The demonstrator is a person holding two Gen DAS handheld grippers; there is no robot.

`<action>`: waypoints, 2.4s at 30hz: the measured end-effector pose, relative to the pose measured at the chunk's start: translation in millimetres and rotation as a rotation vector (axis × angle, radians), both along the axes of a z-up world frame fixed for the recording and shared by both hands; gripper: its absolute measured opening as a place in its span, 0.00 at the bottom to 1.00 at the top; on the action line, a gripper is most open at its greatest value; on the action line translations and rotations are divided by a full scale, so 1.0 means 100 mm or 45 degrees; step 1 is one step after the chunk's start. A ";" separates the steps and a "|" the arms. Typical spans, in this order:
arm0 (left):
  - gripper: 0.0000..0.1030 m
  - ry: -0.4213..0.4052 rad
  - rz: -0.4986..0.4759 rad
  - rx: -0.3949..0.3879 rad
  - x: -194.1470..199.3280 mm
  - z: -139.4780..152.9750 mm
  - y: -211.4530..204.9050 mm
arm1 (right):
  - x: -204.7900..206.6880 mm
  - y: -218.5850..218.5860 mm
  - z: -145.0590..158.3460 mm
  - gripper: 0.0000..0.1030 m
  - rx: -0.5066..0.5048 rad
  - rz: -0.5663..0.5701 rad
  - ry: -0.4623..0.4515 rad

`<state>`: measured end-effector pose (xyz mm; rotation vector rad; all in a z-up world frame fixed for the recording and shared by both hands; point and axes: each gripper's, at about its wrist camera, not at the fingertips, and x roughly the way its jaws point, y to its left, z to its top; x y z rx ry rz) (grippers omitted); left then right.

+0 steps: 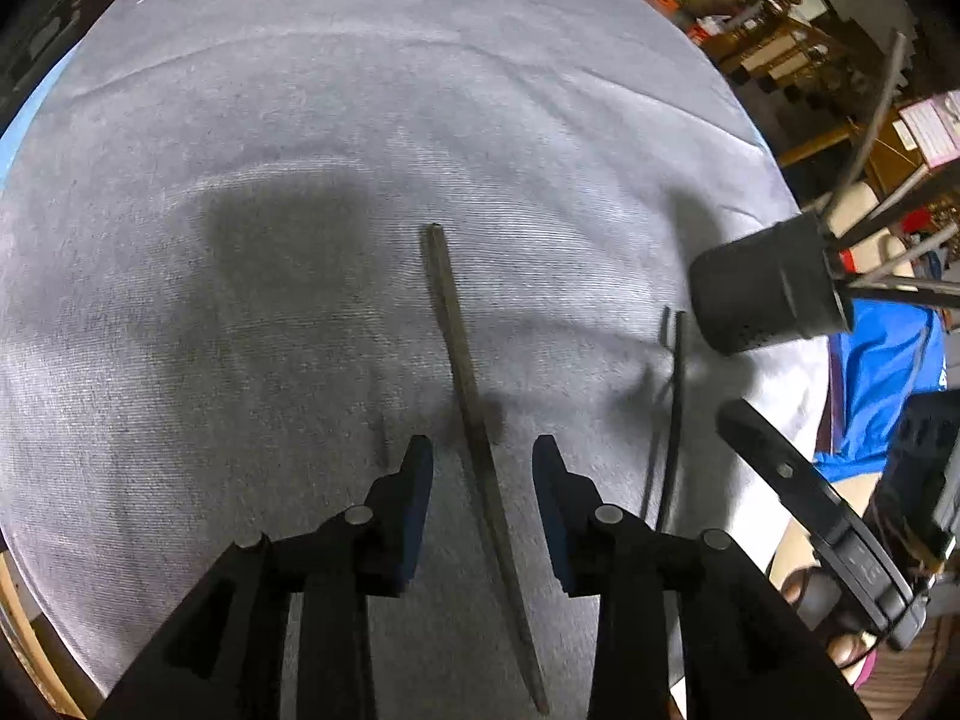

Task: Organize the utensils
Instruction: 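Close the left tool on one loose chopstick while the right tool closes on the other, then lift both held chopsticks off the cloth toward the grey cup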

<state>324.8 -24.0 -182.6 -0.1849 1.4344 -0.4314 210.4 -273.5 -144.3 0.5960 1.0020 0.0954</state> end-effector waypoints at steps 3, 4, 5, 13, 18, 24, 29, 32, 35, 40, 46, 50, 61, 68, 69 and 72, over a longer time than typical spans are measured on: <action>0.34 -0.022 0.015 0.048 0.00 -0.04 -0.04 | 0.00 0.10 0.01 0.61 -0.102 0.021 -0.011; 0.34 -0.024 0.025 0.052 -0.03 -0.05 -0.08 | 0.01 0.13 0.01 0.45 -0.121 0.038 -0.006; 0.33 -0.029 0.036 0.053 -0.03 -0.06 -0.08 | 0.03 0.17 0.00 0.36 -0.137 0.050 0.005; 0.20 -0.060 0.033 0.111 -0.13 0.01 -0.16 | 0.14 0.27 -0.15 0.33 -0.205 0.058 0.126; 0.10 -0.084 -0.010 0.121 -0.13 -0.04 -0.31 | 0.16 0.26 -0.16 0.11 -0.217 0.053 0.132; 0.10 -0.101 -0.074 0.110 -0.14 0.00 -0.30 | 0.13 0.22 -0.12 0.09 -0.154 0.079 0.084; 0.10 -0.138 -0.196 0.153 -0.16 0.13 -0.26 | 0.11 0.27 0.00 0.09 -0.118 0.106 0.024; 0.10 -0.174 -0.301 0.168 -0.19 0.23 -0.31 | 0.10 0.29 -0.01 0.09 -0.099 0.114 0.026; 0.10 -0.187 -0.404 0.193 -0.25 0.24 -0.42 | 0.12 0.30 -0.06 0.09 -0.099 0.108 0.066; 0.10 -0.133 -0.434 0.210 -0.28 0.07 -0.50 | 0.16 0.30 -0.10 0.09 -0.118 0.106 0.119; 0.15 -0.133 -0.380 0.145 -0.23 0.17 -0.37 | 0.16 0.24 -0.01 0.11 -0.085 0.095 0.127; 0.21 -0.115 -0.325 0.141 -0.16 0.14 -0.32 | 0.18 0.27 0.01 0.11 -0.114 0.090 0.131; 0.21 -0.055 -0.253 0.123 -0.06 0.05 -0.46 | 0.27 0.32 -0.08 0.13 -0.176 0.087 0.181; 0.21 -0.055 -0.217 0.087 -0.02 0.02 -0.46 | 0.24 0.25 -0.02 0.14 -0.078 0.068 0.166; 0.21 -0.054 -0.212 0.080 -0.03 0.03 -0.42 | 0.24 0.25 -0.04 0.16 -0.065 0.068 0.171; 0.21 -0.056 -0.215 0.076 -0.06 0.01 -0.34 | 0.27 0.28 -0.09 0.36 -0.059 0.077 0.197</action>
